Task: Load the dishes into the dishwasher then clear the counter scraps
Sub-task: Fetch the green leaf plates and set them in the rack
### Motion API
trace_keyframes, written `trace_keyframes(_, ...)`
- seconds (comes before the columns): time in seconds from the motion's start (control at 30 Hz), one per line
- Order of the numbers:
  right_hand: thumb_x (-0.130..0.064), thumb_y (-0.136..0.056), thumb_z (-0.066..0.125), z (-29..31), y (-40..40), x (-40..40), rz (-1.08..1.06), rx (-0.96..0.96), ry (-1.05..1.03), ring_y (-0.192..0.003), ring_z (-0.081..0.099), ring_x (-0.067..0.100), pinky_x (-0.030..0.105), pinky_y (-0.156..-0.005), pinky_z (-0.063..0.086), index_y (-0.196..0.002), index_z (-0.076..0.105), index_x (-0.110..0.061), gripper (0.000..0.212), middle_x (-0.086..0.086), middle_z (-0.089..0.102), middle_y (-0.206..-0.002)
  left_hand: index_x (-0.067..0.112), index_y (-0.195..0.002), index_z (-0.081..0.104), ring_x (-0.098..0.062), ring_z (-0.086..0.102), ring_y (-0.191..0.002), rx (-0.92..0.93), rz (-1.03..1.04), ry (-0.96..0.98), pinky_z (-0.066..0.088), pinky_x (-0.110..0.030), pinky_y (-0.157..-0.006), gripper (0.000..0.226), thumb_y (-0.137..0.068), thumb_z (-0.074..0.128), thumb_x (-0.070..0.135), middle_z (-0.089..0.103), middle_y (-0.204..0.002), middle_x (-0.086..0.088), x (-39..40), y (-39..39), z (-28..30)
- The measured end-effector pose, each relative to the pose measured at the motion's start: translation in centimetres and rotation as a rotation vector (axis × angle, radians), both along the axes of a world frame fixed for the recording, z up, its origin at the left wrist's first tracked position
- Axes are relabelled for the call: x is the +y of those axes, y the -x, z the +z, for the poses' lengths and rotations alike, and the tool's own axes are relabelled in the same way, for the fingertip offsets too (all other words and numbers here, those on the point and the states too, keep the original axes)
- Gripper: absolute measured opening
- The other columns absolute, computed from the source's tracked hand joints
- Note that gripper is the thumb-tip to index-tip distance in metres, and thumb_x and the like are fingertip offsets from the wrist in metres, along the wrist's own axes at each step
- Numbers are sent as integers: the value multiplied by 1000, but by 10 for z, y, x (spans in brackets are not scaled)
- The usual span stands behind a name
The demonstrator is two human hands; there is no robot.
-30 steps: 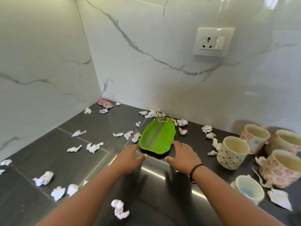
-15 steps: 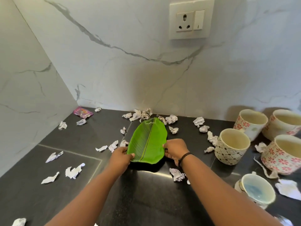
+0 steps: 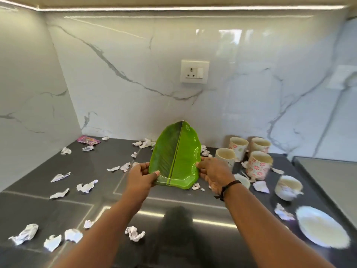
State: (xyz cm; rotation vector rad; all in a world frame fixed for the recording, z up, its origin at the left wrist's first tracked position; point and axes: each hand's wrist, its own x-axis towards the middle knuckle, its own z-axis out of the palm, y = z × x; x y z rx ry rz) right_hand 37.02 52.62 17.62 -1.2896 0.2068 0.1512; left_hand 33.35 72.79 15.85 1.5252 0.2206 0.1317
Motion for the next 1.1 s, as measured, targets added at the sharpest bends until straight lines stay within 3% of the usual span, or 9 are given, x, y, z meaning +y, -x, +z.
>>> trace_keyframes(0.23, 16, -84, 53, 18, 156, -105, -255, -70, -64, -67, 72, 23, 28, -54, 57, -87, 66, 6, 17, 17, 73, -81, 2, -94, 65, -13, 69, -59, 89, -194, 423, 56, -24, -51, 8, -88, 60, 1, 73, -71, -7, -97, 83, 15)
trace_keyframes(0.33, 16, -84, 54, 24, 217, -158, -359, -90, -19, -67, 72, 24, 30, -56, 58, -90, 66, 8, 15, 18, 73, -80, 3, -93, 66, -14, 70, -60, 147, -321, 474, 56, -24, -51, 10, -91, 56, 2, 73, -71, -7, -154, 114, 17)
trace_keyframes(0.5, 16, -84, 54, 27, 313, -253, -491, -102, 123, -72, 69, 27, 34, -71, 60, -98, 66, 10, 20, 20, 72, -85, 3, -89, 65, -11, 69, -58, 156, -575, 436, 57, -21, -56, 19, -91, 49, -7, 73, -68, -4, -259, 164, 21)
trace_keyframes(0.63, 18, -84, 53, 24, 385, -338, -647, -91, 120, -64, 68, 23, 28, -62, 60, -101, 64, 12, 22, 21, 70, -83, 3, -92, 64, -11, 68, -58, 137, -756, 358, 57, -21, -58, 19, -89, 51, -11, 73, -68, -4, -363, 205, 24)
trace_keyframes(0.77, 19, -85, 50, 8, 464, -435, -797, -20, 161, -57, 68, 18, 26, -54, 58, -89, 64, 5, 20, 11, 71, -70, 1, -97, 66, -11, 69, -61, 138, -937, 264, 58, -21, -61, 19, -88, 55, -11, 73, -71, -4, -488, 252, 15)
trace_keyframes(0.97, 22, -82, 50, -34, 556, -550, -972, 194, 265, -62, 63, 25, 34, -62, 58, -80, 64, 1, 26, 20, 66, -80, -1, -106, 66, -17, 71, -68, 218, -1208, 67, 57, -25, -59, 22, -86, 59, -10, 74, -80, -10, -623, 322, -25)
trace_keyframes(1.1, 19, -79, 52, -69, 573, -593, -1081, 300, 288, -75, 62, 31, 46, -79, 54, -88, 65, 5, 21, 26, 67, -87, 5, -109, 65, -23, 73, -80, 280, -1290, -45, 60, -31, -64, 28, -83, 65, -7, 74, -92, -13, -667, 332, -47)
